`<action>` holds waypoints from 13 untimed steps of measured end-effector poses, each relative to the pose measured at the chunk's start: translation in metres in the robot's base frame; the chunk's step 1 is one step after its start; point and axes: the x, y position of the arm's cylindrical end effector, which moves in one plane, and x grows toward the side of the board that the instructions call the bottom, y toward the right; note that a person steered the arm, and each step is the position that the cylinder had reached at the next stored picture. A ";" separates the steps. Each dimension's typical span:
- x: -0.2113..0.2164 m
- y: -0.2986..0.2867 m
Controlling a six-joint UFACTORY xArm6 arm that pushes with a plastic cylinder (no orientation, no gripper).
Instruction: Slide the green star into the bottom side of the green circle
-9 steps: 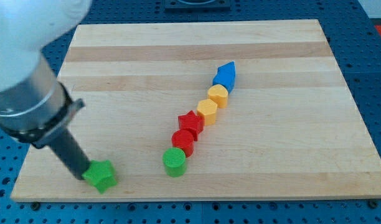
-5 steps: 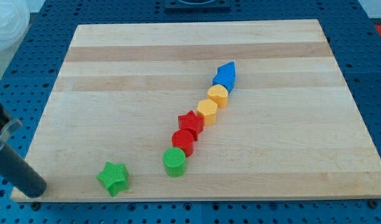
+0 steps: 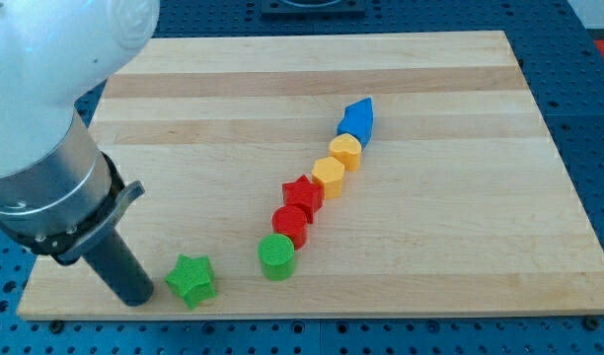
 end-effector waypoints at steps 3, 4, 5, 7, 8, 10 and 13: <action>-0.010 0.052; -0.010 0.045; -0.004 0.007; 0.015 0.027; 0.015 0.057; 0.015 0.036; -0.017 0.046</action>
